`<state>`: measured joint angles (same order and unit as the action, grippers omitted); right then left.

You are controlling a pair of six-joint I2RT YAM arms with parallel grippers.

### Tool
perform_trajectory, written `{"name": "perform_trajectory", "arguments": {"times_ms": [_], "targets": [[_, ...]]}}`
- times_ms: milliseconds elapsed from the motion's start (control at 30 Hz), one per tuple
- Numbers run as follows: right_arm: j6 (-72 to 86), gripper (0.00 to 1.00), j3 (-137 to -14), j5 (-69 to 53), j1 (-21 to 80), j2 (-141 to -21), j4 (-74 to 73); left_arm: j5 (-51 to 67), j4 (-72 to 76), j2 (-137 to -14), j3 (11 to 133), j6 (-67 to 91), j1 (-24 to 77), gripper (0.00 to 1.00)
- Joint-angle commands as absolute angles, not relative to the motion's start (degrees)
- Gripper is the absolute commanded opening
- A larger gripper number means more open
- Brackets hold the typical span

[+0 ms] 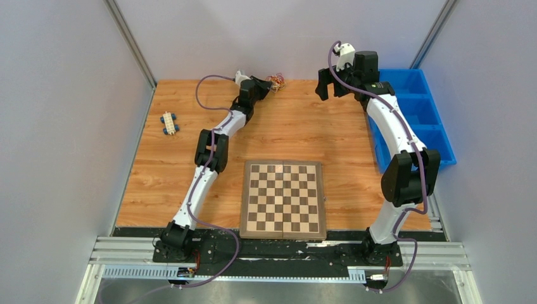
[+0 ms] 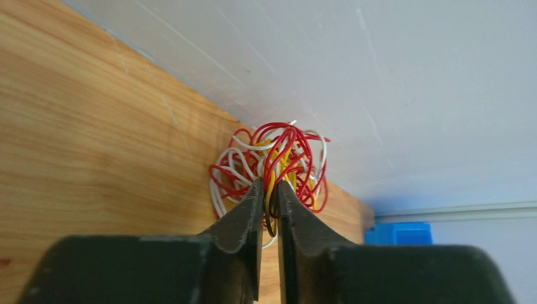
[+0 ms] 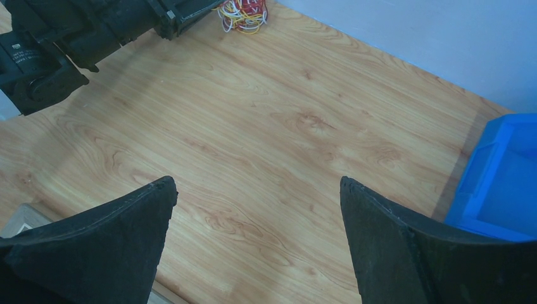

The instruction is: Untangle the cables

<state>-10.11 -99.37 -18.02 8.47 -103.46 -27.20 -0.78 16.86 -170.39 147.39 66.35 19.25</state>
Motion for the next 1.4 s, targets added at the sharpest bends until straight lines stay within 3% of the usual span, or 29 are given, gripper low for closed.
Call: {"name": "perform_trajectory", "arguments": {"times_ms": [0,167,367,500,600,733,1067,1133,1233,1267,1367], "targets": [[-9.43,1.00,-100.39,-18.15,8.35,-102.63,-26.45,-1.03,24.34,-168.22,148.90,63.66,19.30,0.04],[-9.22,1.00,-101.04,-23.17,8.28,-103.83,-27.49,10.09,33.29,-156.82,135.86,56.57,19.14,0.00],[-5.18,1.00,-101.45,-30.77,8.16,-104.71,-29.95,34.71,36.07,-137.81,116.47,50.86,17.56,0.00],[-7.12,1.00,-99.85,-48.25,6.43,-103.10,-31.32,49.88,27.87,-127.69,109.99,44.78,16.66,0.00],[-6.74,1.00,-96.73,-53.32,6.41,-100.92,-29.79,61.05,28.75,-120.54,101.89,43.98,16.49,0.00],[-4.59,1.00,-94.95,-56.96,6.75,-97.50,-25.98,65.51,33.58,-112.85,92.53,44.32,16.52,0.00],[-2.63,0.99,-92.94,-58.65,15.67,-93.26,-21.14,68.10,35.94,-106.07,86.22,46.14,17.94,0.00],[-3.30,0.80,-92.47,-57.65,16.40,-93.32,-20.74,68.22,36.73,-105.18,85.44,46.66,18.35,0.00],[-3.75,0.32,-92.47,-54.27,16.05,-93.71,-20.59,68.45,36.68,-103.65,84.87,47.42,18.51,0.00],[-4.01,0.21,-92.15,-53.50,15.70,-93.51,-20.58,68.37,36.31,-103.15,84.58,47.30,18.35,0.00],[-5.98,0.03,-90.15,-50.43,14.85,-91.71,-20.65,67.97,34.36,-100.59,82.54,45.85,16.58,0.00]]}}
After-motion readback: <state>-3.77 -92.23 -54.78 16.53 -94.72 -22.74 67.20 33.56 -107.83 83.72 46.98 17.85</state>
